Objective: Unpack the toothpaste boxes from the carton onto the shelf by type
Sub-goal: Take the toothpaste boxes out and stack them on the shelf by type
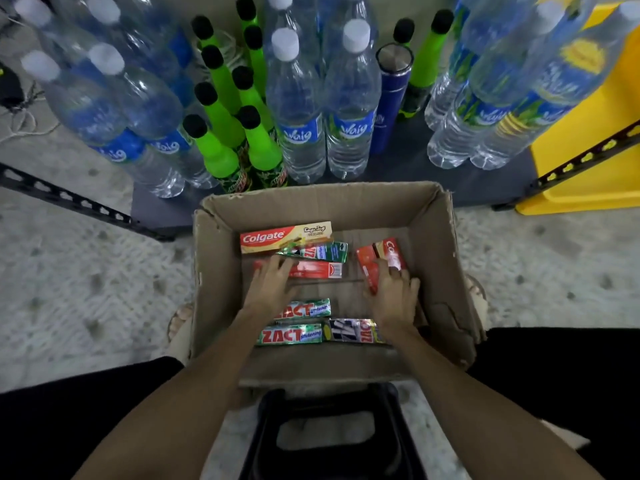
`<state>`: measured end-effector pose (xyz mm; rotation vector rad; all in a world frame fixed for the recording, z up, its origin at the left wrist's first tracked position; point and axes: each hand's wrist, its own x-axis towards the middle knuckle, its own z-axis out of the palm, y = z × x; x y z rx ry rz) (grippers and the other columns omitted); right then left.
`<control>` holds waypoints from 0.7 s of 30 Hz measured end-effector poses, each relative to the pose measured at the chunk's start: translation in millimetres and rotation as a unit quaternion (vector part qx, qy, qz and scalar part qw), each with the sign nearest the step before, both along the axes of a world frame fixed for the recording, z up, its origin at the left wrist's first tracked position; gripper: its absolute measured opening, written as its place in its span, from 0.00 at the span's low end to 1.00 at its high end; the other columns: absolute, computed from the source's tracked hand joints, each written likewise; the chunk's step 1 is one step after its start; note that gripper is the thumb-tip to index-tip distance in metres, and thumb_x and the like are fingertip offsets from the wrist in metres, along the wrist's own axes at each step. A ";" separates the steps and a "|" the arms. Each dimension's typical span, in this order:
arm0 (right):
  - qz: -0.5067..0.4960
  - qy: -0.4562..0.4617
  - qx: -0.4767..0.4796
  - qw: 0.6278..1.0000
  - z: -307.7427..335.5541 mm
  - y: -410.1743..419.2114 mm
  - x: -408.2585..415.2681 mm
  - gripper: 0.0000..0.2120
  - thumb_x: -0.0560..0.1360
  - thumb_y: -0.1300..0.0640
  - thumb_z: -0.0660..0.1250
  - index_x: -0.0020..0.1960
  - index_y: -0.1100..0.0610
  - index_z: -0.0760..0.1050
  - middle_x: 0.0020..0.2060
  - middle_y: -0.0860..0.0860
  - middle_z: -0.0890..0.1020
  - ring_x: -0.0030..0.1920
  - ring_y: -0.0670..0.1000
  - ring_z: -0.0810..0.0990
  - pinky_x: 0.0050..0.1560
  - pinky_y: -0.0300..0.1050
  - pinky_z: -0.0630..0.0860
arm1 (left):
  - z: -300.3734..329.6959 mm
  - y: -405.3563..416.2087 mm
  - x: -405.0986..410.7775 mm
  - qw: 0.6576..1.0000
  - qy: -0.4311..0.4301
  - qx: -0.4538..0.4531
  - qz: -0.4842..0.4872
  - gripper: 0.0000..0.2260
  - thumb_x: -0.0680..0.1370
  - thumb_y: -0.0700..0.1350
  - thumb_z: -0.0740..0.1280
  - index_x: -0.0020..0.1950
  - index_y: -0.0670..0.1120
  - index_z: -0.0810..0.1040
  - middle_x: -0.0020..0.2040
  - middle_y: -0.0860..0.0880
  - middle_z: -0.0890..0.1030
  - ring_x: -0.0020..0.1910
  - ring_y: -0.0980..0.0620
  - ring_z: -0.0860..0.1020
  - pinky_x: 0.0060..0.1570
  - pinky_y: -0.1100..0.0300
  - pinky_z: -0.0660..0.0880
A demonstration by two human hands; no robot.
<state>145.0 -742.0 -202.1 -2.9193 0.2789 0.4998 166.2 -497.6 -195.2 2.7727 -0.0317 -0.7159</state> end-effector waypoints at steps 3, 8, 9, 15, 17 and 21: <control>-0.008 -0.006 -0.041 0.999 -4.6 1.8 -1.8 0.33 0.67 0.49 0.78 0.69 0.49 0.71 0.57 0.56 0.82 0.58 0.59 0.77 0.57 0.56 0.66 | -7.8 5.7 6.0 1.000 -0.012 0.003 -0.025 0.28 0.76 0.53 0.73 0.74 0.51 0.68 0.71 0.46 0.67 0.69 0.44 0.69 0.72 0.46 0.65; -0.028 -0.034 -0.006 0.999 -8.7 2.0 -8.6 0.30 0.69 0.47 0.77 0.67 0.54 0.72 0.57 0.57 0.82 0.58 0.60 0.76 0.56 0.55 0.68 | -15.9 7.7 7.2 1.000 -0.016 0.001 -0.026 0.29 0.76 0.50 0.74 0.74 0.48 0.67 0.71 0.45 0.68 0.70 0.44 0.67 0.73 0.45 0.63; -0.036 -0.039 0.008 0.999 -9.5 1.2 -7.3 0.30 0.69 0.47 0.77 0.66 0.54 0.72 0.57 0.57 0.82 0.58 0.60 0.76 0.56 0.55 0.68 | -17.1 7.3 7.0 1.000 -0.015 0.003 -0.025 0.30 0.76 0.50 0.74 0.74 0.48 0.67 0.70 0.45 0.68 0.70 0.44 0.67 0.73 0.46 0.63; -0.079 -0.016 0.132 0.988 -23.0 -12.3 -2.3 0.29 0.70 0.46 0.76 0.67 0.53 0.71 0.57 0.52 0.82 0.62 0.56 0.71 0.62 0.53 0.62 | -21.4 6.4 1.6 0.999 0.017 -0.029 0.000 0.30 0.75 0.55 0.74 0.74 0.50 0.68 0.70 0.47 0.67 0.69 0.47 0.65 0.71 0.47 0.65; -0.095 -0.015 0.165 0.982 -22.9 -16.0 -1.2 0.28 0.69 0.46 0.78 0.66 0.53 0.73 0.56 0.51 0.82 0.62 0.55 0.71 0.62 0.53 0.63 | -25.2 8.7 -1.4 0.998 0.042 -0.049 0.009 0.30 0.74 0.56 0.74 0.74 0.51 0.70 0.70 0.47 0.66 0.70 0.46 0.65 0.71 0.47 0.67; -0.052 -0.017 0.107 0.993 -21.9 -13.0 -4.7 0.37 0.71 0.42 0.75 0.76 0.48 0.67 0.59 0.53 0.82 0.63 0.57 0.71 0.58 0.49 0.58 | -30.3 13.2 -7.2 0.999 0.036 -0.035 0.001 0.27 0.75 0.58 0.73 0.72 0.51 0.74 0.67 0.48 0.69 0.68 0.47 0.65 0.69 0.49 0.67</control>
